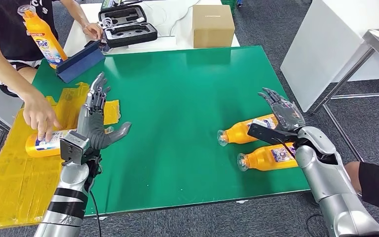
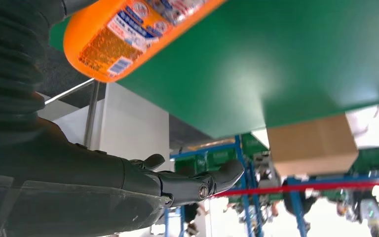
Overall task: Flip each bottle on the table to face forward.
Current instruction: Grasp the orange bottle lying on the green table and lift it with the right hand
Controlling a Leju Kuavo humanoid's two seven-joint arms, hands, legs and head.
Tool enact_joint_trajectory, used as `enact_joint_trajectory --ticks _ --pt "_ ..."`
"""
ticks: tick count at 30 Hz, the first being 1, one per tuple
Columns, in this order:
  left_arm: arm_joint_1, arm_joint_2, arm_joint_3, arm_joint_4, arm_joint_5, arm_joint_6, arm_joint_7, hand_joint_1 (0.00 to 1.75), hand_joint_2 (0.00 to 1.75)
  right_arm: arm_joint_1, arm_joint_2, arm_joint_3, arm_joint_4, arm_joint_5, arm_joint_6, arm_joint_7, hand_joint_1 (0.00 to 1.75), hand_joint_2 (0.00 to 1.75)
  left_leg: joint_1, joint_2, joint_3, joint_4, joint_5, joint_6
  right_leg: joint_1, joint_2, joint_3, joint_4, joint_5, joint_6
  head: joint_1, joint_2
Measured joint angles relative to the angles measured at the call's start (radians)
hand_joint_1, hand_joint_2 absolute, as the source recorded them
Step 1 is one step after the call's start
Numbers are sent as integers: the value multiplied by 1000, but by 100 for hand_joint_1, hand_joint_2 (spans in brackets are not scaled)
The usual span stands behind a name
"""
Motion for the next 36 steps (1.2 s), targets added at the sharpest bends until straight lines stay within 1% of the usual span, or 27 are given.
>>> enact_joint_trajectory --ticks 5,18,24,27,30,31,33,34,36 --pt "-20 0 -8 13 19 -12 2 0 175 -33 -8 45 81 19 15 -21 0 175 0 0 0 0 0 0 1 0 0 0 0 0 0 0" --pt "-22 0 -9 15 20 -12 2 0 175 -35 -9 49 88 20 15 -22 0 175 0 0 0 0 0 0 1 0 0 0 0 0 0 0" --pt "-28 -1 -11 18 24 -16 2 0 175 -44 -9 67 120 24 15 -24 0 175 0 0 0 0 0 0 1 0 0 0 0 0 0 0" --pt "-33 -3 -13 25 31 -22 2 0 175 -60 -13 88 173 31 13 -14 0 175 0 0 0 0 0 0 1 0 0 0 0 0 0 0" --pt "-39 -6 -13 44 44 -30 3 0 175 -95 -25 114 283 39 16 -4 0 175 0 0 0 0 0 0 0 0 0 0 0 0 0 0" --pt "-43 -6 -13 55 48 -32 3 0 175 -113 -28 126 338 51 10 12 0 175 0 0 0 0 0 0 0 0 0 0 0 0 0 0" --pt "-50 -6 -13 72 52 -36 3 0 175 -148 -23 149 434 94 -24 69 0 175 0 0 0 0 0 0 0 0 0 0 0 0 0 0" --pt "-53 -6 -13 79 53 -38 3 0 175 -163 -19 160 469 116 -46 101 0 175 0 0 0 0 0 0 0 0 0 0 0 0 0 0" --pt "-53 -6 -14 82 55 -39 4 0 175 -176 -13 169 501 139 -67 131 0 175 0 0 0 0 0 0 0 0 0 0 0 0 0 0"
